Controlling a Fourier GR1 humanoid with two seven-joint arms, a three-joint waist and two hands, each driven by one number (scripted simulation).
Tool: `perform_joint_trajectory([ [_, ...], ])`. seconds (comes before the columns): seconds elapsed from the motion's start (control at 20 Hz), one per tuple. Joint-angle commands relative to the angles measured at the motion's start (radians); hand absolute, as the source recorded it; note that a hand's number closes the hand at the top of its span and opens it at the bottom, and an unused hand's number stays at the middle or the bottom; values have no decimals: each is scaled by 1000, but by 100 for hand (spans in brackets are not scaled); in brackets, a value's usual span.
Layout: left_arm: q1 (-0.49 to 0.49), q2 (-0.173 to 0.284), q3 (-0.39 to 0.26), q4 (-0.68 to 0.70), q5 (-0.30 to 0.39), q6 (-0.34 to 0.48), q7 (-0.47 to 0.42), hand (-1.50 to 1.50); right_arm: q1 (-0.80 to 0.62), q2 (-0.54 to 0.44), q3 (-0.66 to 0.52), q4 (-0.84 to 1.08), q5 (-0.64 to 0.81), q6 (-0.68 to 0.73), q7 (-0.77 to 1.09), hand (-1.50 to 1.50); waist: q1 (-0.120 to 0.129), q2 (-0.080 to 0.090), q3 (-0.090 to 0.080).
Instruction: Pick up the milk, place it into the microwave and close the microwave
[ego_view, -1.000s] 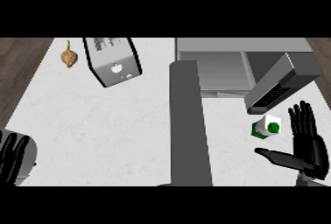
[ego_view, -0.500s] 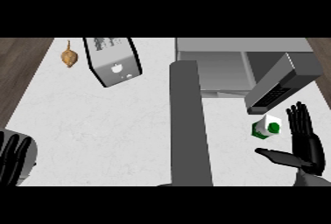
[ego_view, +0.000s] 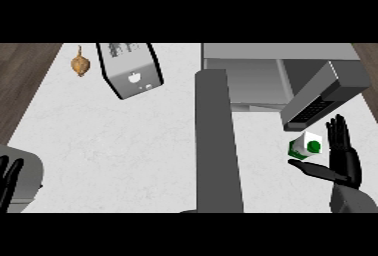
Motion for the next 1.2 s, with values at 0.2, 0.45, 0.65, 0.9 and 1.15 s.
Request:
perform_joint_trajectory([
  [0.2, -65, 1, 14, 93, -21, -10, -38, -150, -51, -90, -46, 260, 27, -52, -125, -150, -1, 2, 1],
  [0.45, -30, -13, -33, -7, -15, 9, 30, -150, -112, -88, -45, 390, 20, 94, -190, -150, 11, 6, 3],
  [0.65, -22, -22, -10, 28, -23, 16, 2, -150, -87, -86, 39, 359, 56, 367, -196, -150, 7, 3, 3],
  [0.9, -32, -6, -8, 53, -22, 1, 7, -150, -111, -55, 58, 310, 39, 417, -239, 150, 2, 1, 1],
  [1.15, -41, -3, -8, 57, -3, -9, -7, -150, -93, -63, 11, 266, 36, 108, -310, 150, -2, 1, 1],
])
